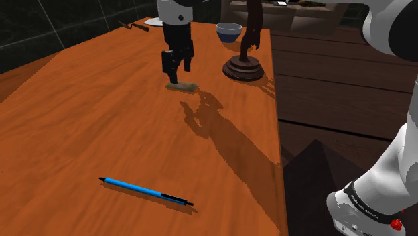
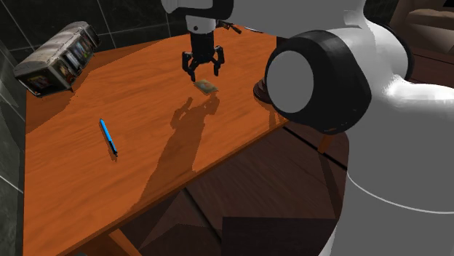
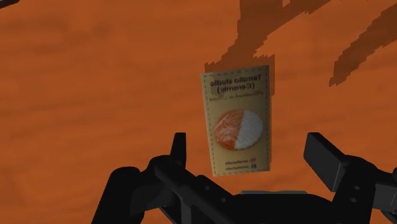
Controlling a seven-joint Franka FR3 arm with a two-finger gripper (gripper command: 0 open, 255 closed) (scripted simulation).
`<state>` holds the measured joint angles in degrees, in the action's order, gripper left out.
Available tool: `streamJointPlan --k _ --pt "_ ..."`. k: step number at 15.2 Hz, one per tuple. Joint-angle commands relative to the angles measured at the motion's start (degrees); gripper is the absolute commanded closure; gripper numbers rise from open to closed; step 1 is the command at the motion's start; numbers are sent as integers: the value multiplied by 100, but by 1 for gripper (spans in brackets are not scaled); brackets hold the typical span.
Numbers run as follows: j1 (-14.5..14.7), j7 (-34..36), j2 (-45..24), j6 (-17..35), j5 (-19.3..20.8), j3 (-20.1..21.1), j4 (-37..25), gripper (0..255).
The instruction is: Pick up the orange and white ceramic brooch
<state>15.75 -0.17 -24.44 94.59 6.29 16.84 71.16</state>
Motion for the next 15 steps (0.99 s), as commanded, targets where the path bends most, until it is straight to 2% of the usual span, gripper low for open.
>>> streamJointPlan --k 1,4,6,7,15 --pt "-6 5 -2 159 3 -1 154 0" --pt "-33 9 30 452 -3 -4 480 0" --pt "-34 9 31 452 -3 -4 481 0" --pt "-32 13 39 457 -5 -3 495 255" --pt "-54 1 95 512 -20 -2 603 255"
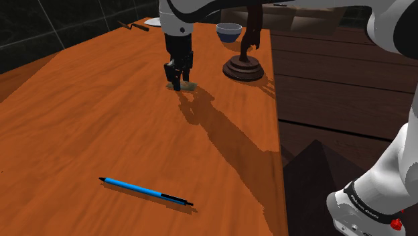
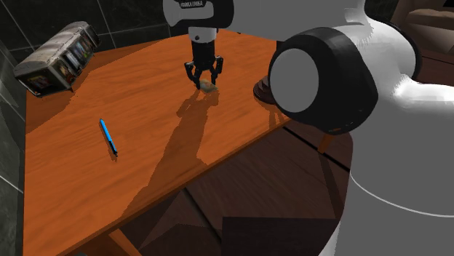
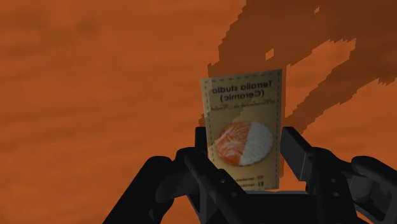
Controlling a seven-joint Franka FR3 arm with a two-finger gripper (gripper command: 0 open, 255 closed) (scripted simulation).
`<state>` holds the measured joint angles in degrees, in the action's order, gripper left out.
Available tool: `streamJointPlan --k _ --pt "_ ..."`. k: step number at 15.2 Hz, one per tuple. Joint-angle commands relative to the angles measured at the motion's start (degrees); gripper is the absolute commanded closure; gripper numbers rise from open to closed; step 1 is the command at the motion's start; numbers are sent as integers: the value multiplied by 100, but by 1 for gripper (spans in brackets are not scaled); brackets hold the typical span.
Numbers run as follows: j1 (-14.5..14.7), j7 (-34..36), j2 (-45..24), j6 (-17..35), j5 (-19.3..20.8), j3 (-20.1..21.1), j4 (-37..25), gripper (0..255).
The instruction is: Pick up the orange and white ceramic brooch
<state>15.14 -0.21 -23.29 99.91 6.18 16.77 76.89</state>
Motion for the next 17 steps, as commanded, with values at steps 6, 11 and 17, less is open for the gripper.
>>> streamJointPlan --k 6,11,17 --pt "68 8 -138 -495 19 8 -560 255" --pt "128 6 -247 -944 46 10 -1120 255" --pt "222 5 -445 -1466 98 5 -1839 255"
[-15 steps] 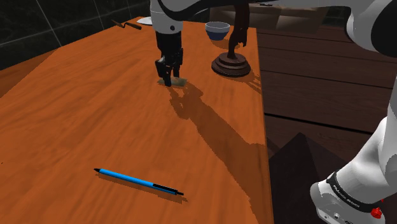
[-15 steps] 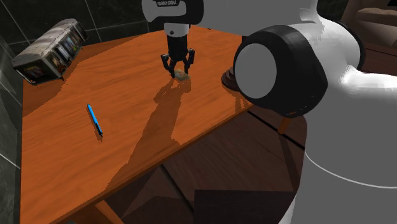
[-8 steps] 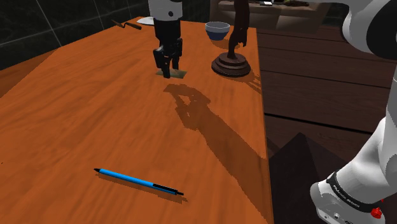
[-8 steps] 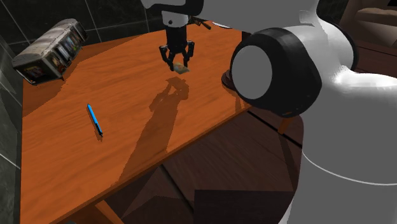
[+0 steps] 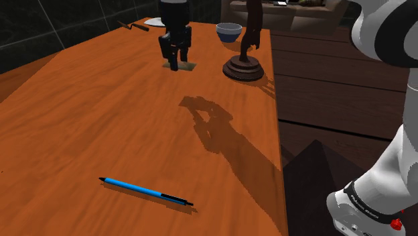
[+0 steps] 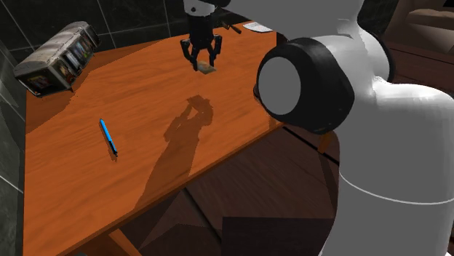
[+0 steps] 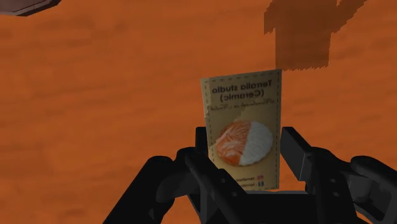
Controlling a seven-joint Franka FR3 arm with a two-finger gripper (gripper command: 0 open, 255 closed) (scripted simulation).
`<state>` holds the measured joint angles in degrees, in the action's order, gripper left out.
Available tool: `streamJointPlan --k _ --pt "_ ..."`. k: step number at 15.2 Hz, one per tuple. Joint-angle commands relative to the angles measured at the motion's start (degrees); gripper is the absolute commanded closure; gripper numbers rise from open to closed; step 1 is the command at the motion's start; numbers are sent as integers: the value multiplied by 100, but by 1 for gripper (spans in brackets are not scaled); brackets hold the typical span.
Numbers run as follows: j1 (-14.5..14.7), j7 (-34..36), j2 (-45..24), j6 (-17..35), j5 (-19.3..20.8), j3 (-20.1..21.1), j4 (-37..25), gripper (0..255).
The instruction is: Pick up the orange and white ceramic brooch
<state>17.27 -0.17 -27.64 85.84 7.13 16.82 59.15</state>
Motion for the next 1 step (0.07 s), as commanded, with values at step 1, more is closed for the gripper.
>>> streamJointPlan --k 1 --pt "9 1 -9 -59 3 0 -64 255"
